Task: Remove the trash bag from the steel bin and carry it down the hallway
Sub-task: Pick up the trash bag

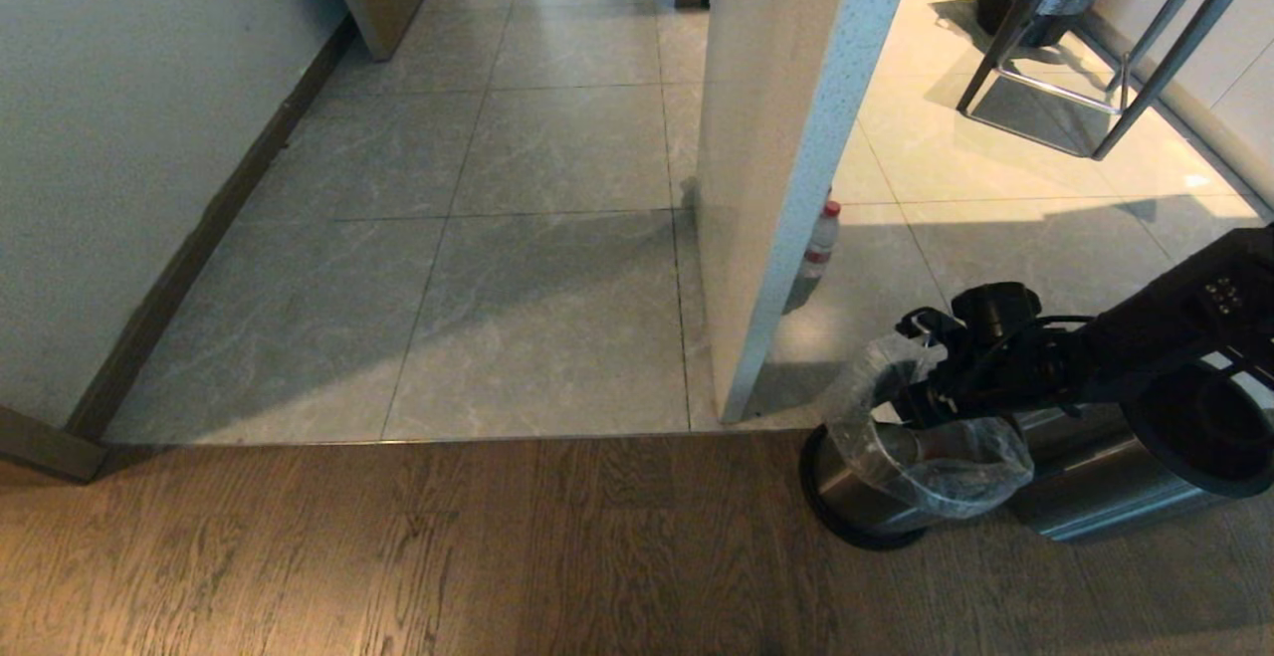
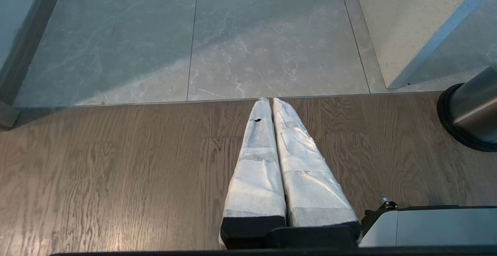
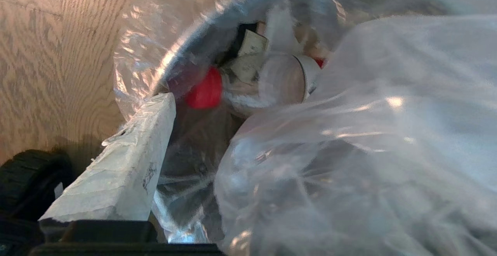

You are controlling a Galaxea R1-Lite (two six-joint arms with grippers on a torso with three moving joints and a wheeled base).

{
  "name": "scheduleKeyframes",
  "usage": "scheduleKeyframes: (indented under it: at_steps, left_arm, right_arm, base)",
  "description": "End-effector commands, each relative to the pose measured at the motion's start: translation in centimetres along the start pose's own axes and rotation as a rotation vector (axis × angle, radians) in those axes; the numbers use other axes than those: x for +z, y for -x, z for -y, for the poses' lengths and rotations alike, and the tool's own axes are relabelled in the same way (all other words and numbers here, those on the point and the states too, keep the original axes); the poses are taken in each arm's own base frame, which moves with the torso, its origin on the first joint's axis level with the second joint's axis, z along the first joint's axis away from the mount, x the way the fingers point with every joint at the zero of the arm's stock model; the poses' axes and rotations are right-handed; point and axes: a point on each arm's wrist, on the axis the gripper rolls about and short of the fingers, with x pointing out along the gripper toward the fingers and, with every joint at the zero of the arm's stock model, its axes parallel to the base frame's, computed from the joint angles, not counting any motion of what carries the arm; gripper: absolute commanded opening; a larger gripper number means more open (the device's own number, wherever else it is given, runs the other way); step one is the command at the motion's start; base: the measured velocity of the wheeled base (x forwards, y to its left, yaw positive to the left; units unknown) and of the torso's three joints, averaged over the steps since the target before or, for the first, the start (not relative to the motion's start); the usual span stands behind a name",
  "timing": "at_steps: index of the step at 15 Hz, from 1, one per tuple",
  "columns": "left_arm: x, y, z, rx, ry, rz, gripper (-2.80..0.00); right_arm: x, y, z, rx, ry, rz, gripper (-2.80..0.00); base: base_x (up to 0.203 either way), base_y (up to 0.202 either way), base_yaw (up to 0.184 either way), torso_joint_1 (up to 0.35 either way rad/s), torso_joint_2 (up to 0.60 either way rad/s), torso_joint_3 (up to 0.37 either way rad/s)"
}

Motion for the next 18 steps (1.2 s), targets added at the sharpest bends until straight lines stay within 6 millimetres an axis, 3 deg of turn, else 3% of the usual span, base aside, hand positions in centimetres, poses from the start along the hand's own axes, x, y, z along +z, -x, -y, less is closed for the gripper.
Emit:
scheduleKeyframes:
  at_steps: [1, 11, 18]
  left_arm:
    - [0.0, 0.0, 0.0, 0.0, 0.0, 0.0, -2.8]
    - [0.0, 0.0, 0.0, 0.0, 0.0, 0.0, -2.8]
    - [0.0, 0.0, 0.0, 0.0, 0.0, 0.0, -2.8]
  right_arm:
    - [-0.2, -0.6, 0.1, 0.002, 0.002, -0.01, 0.0]
    - [-1.5, -3.7, -0.1, -0.004, -0.01, -0.057, 0.0]
    - [-2.2, -7.2, -0.2, -0.007, -0.006, -0.037, 0.0]
  base:
    - [0.0, 0.0, 0.0, 0.0, 0.0, 0.0]
    - [0.0, 0.0, 0.0, 0.0, 0.0, 0.0]
    - [0.0, 0.0, 0.0, 0.0, 0.0, 0.0]
